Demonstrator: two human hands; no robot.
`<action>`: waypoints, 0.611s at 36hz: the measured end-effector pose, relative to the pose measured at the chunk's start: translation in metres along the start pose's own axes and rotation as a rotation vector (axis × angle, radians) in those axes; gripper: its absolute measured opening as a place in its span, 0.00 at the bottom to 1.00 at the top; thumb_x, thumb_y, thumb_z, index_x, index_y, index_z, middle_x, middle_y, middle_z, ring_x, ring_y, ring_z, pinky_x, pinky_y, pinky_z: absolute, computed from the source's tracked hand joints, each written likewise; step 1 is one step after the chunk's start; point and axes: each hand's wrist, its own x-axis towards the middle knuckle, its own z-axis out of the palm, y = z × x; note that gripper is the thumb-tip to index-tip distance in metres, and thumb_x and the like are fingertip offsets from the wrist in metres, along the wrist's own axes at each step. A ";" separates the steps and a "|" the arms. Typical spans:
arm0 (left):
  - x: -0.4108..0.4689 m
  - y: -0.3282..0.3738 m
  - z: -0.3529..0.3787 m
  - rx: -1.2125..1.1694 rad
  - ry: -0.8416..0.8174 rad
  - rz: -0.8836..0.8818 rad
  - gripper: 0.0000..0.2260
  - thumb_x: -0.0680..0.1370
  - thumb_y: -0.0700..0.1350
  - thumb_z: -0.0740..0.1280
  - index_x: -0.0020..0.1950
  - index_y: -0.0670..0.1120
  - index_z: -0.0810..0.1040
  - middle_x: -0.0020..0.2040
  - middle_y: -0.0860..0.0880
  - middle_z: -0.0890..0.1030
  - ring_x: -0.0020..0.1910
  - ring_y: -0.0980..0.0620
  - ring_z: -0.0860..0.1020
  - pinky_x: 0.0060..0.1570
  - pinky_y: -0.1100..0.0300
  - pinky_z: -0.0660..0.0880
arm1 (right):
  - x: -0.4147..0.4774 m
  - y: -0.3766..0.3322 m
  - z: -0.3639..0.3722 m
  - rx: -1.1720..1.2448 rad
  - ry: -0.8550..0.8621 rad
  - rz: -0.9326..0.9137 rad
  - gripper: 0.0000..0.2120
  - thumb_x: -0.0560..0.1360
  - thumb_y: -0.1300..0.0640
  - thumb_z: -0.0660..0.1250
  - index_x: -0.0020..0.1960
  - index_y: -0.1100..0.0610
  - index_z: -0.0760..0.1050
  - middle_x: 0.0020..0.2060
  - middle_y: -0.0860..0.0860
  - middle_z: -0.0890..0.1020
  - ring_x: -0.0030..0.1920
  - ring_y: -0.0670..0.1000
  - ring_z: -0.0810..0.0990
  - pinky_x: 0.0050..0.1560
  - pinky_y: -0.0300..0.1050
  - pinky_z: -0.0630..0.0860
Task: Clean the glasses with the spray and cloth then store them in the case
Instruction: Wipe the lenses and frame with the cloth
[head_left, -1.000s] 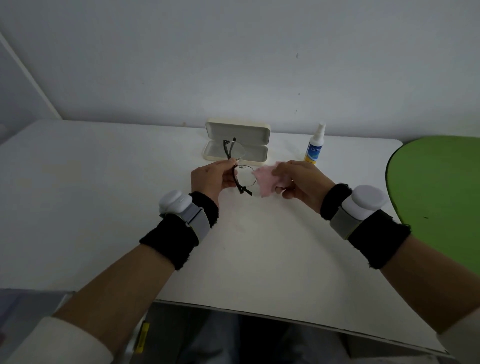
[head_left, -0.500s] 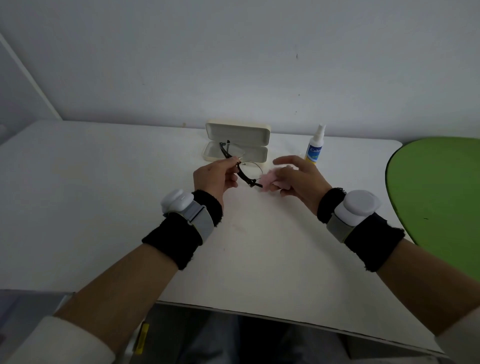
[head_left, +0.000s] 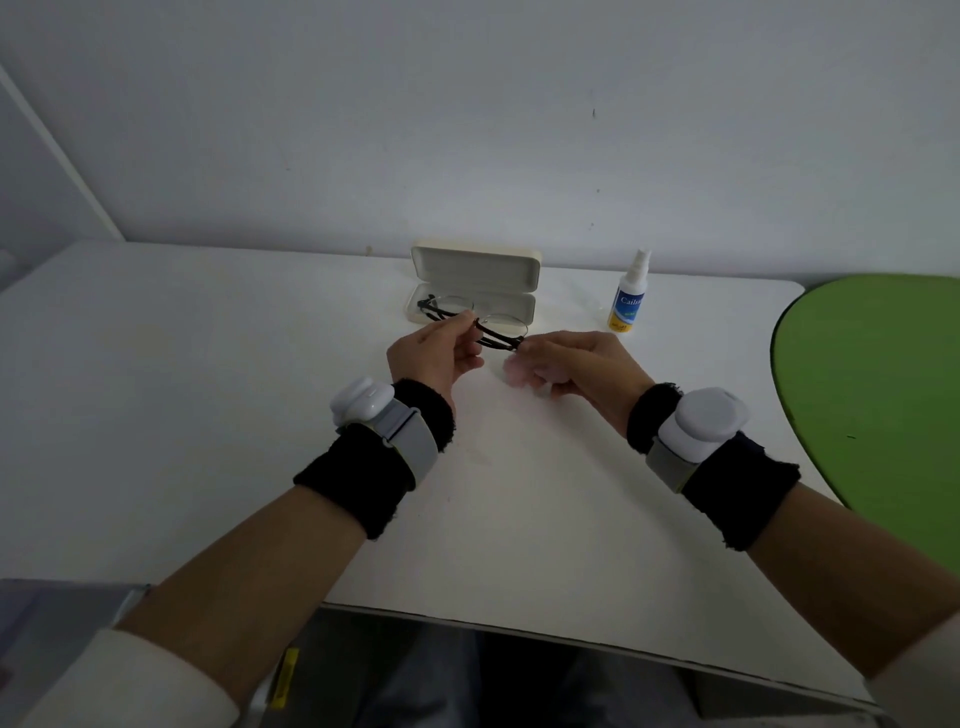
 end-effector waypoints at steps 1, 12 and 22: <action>0.000 -0.001 0.000 -0.002 -0.001 0.003 0.05 0.73 0.39 0.72 0.39 0.38 0.81 0.33 0.44 0.80 0.25 0.54 0.76 0.27 0.63 0.76 | -0.001 0.000 0.001 -0.012 0.017 -0.013 0.13 0.73 0.49 0.71 0.51 0.57 0.84 0.44 0.53 0.87 0.39 0.47 0.80 0.42 0.43 0.74; -0.004 -0.003 0.002 -0.022 0.011 -0.022 0.05 0.73 0.39 0.73 0.39 0.41 0.80 0.31 0.46 0.79 0.23 0.56 0.74 0.26 0.64 0.74 | 0.000 0.001 0.012 -0.018 0.175 -0.119 0.05 0.74 0.57 0.72 0.46 0.49 0.84 0.36 0.49 0.86 0.34 0.45 0.78 0.34 0.40 0.73; -0.011 -0.002 0.000 0.023 -0.103 0.013 0.03 0.73 0.39 0.72 0.45 0.40 0.83 0.33 0.46 0.78 0.26 0.53 0.72 0.28 0.62 0.72 | 0.002 0.001 0.014 0.132 0.275 -0.104 0.08 0.74 0.57 0.69 0.51 0.56 0.85 0.41 0.55 0.87 0.34 0.48 0.76 0.35 0.42 0.71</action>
